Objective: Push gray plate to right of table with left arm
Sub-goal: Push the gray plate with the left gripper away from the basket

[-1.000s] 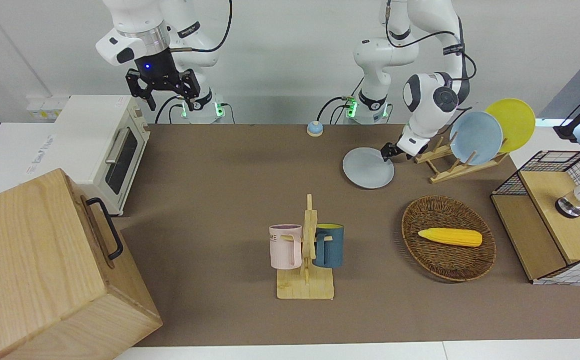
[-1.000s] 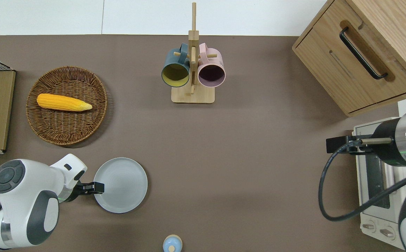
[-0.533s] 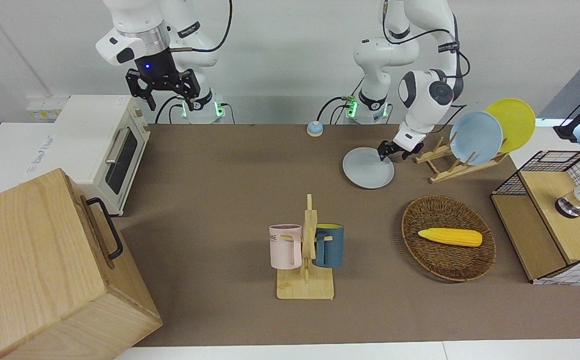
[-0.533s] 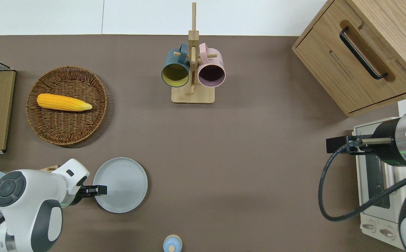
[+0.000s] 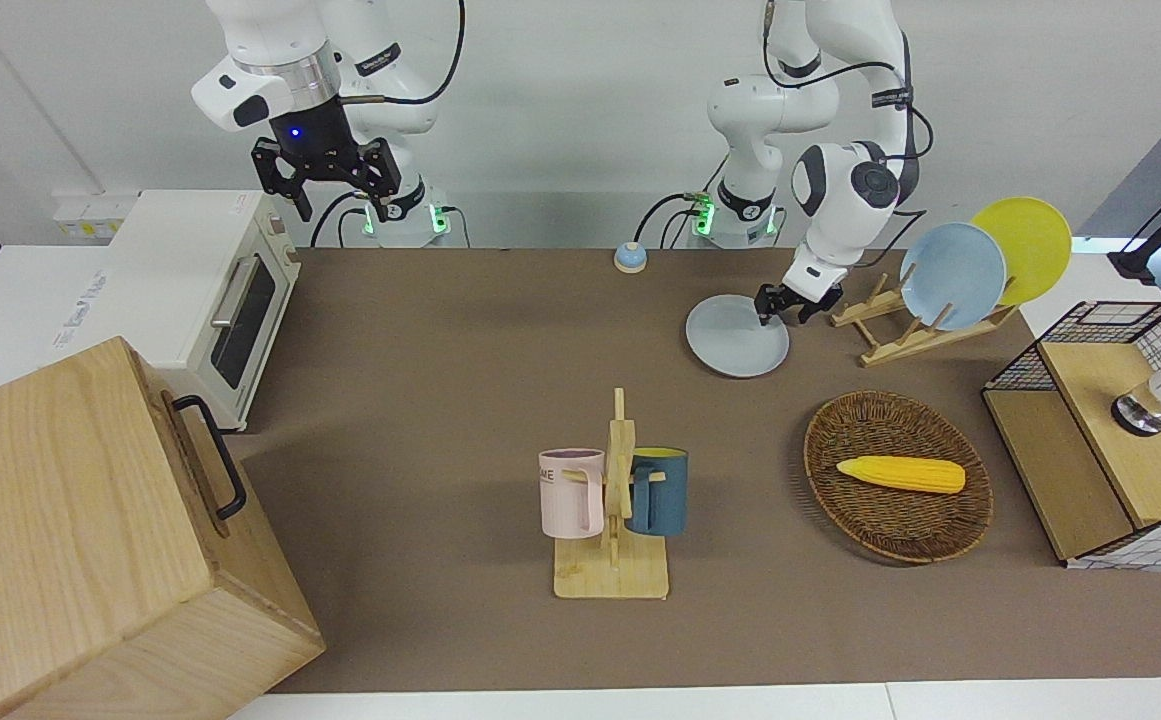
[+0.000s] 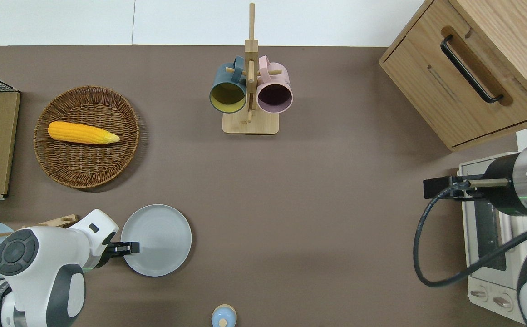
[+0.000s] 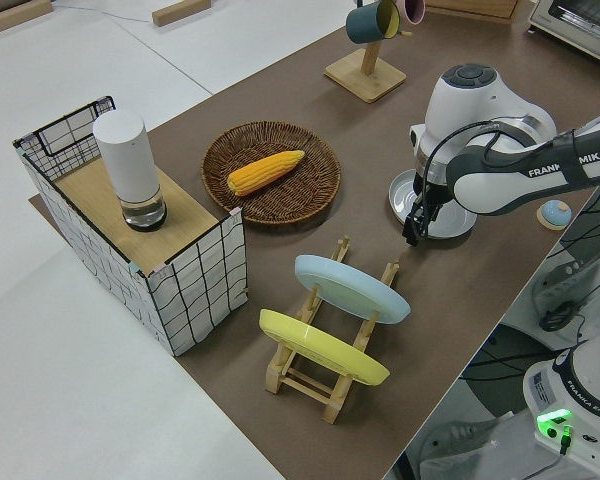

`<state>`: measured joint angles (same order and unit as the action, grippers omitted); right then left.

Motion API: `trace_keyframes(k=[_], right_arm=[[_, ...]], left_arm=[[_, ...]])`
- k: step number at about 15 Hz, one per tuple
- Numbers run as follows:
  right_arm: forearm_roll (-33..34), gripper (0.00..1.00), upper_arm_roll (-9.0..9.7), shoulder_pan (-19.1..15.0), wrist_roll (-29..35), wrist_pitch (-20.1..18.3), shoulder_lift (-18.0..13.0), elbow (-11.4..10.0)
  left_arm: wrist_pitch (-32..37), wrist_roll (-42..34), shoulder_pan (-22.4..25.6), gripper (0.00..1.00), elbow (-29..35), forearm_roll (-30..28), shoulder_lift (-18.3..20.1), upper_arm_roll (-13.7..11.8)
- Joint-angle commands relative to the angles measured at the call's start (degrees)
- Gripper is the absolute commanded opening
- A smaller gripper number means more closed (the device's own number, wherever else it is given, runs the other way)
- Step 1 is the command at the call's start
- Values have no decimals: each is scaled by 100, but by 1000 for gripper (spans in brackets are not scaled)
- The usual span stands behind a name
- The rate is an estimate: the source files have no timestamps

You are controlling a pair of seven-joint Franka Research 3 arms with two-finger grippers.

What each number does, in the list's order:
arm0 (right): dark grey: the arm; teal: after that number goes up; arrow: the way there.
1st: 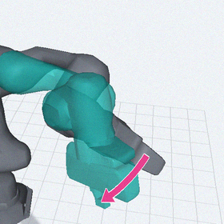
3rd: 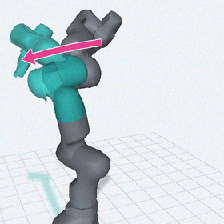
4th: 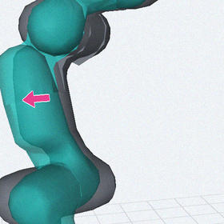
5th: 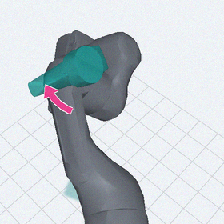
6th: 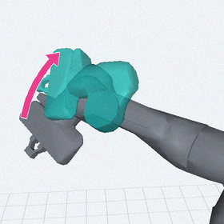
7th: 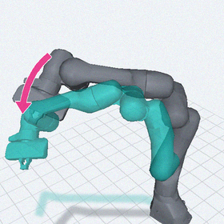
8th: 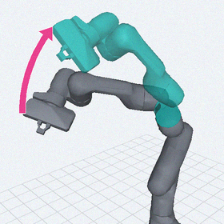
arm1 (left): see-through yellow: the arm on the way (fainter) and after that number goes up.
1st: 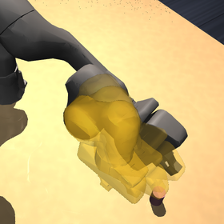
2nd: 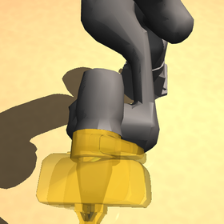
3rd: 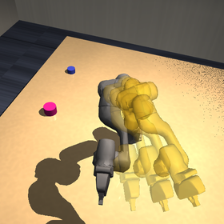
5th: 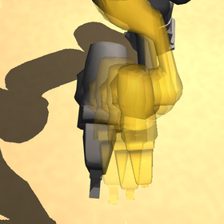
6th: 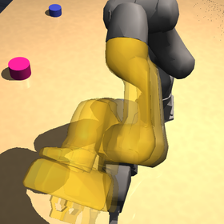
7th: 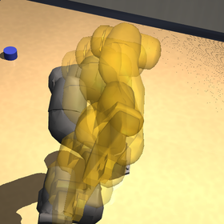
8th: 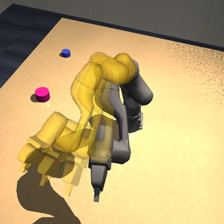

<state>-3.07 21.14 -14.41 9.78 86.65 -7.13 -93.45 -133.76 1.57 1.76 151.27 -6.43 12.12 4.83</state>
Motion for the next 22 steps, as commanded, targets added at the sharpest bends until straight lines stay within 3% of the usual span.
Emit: trace_keyframes(k=[1, 5, 9, 18, 22], right_arm=[[-123, 996, 83, -141, 59, 1, -157, -156], [-123, 996, 83, -141, 59, 1, -157, -156], [-123, 996, 83, -141, 59, 1, -157, -156], [-123, 996, 83, -141, 67, 1, -157, -156], [-123, 996, 83, -141, 59, 1, -157, -156]], left_arm=[[-238, -7, -114, 670, 174, -95, 54, -97], [-405, 483, -237, 249, 174, -95, -34, -70], [-458, 678, -264, 17, 166, -95, -78, -35], [-528, 809, -273, 0, 166, -95, -105, -35], [-572, 1248, -623, 0, 166, -95, -166, -35]])
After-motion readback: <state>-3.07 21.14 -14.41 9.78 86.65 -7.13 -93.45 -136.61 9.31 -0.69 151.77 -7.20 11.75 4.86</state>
